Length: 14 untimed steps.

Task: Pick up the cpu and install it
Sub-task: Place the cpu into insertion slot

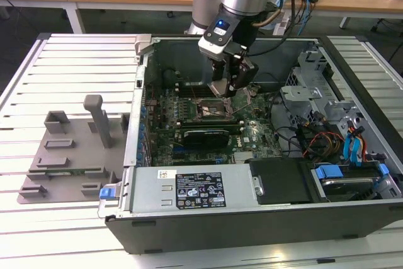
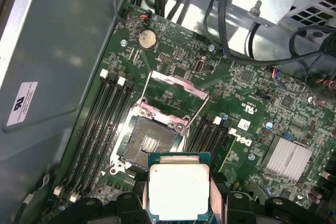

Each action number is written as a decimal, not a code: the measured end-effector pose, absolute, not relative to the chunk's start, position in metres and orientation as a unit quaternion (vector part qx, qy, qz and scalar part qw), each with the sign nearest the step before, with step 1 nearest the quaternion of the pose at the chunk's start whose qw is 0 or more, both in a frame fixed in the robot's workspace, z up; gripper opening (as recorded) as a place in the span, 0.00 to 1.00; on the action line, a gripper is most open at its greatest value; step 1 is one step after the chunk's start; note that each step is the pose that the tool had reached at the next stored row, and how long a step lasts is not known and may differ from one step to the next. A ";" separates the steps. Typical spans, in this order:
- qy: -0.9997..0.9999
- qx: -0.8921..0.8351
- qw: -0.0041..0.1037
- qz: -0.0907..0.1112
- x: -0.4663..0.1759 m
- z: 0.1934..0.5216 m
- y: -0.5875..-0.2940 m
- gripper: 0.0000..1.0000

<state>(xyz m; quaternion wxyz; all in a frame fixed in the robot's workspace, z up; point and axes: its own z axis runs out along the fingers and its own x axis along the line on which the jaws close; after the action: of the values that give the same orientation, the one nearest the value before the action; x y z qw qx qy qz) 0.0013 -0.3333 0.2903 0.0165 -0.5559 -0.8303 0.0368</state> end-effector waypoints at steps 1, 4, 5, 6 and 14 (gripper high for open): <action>-0.829 -0.558 0.017 0.037 0.001 0.290 -0.333 0.55; -0.820 -0.572 0.017 0.036 0.001 0.290 -0.333 0.55; -0.817 -0.575 0.017 0.036 0.001 0.290 -0.333 0.55; -0.813 -0.581 0.018 0.036 0.001 0.290 -0.333 0.55; -0.789 -0.614 0.019 0.036 0.001 0.290 -0.333 0.55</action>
<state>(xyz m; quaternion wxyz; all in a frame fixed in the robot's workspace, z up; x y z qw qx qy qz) 0.0013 -0.3334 0.2903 0.0190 -0.6136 -0.7886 0.0356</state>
